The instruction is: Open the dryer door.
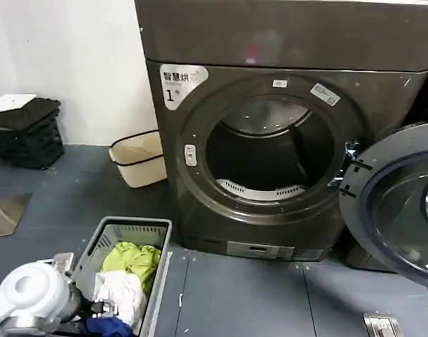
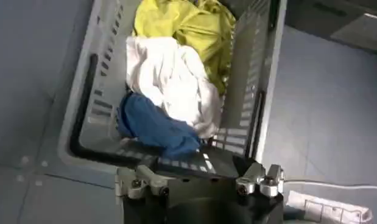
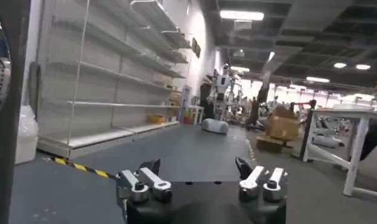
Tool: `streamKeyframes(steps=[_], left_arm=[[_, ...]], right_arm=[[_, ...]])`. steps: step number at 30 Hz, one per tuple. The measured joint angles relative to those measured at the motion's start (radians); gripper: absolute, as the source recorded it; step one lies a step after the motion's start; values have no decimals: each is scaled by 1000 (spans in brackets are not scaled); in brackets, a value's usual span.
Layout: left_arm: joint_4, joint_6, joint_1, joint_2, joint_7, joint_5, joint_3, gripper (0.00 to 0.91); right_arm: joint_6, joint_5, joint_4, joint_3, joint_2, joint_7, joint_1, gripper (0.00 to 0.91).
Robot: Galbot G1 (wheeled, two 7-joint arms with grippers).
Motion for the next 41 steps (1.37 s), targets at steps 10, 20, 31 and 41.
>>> streamKeyframes(steps=[10,20,31,41], left_arm=[[3,0,-22,0,21,7,-6,907],[12,1,-39,-3,28,7,-6,907],[18,1,-59,-11,34,15,12,907],[13,1,-60,-24,38,35,24,907]], right_arm=[[3,-2,-7,-9,10,-6,0,907],[22,-20,-17,-16,17,-14,3,907],[46,-38,6,-2,43,-33,3,907],[90,-23,-16,45,51,-24,-22,907]])
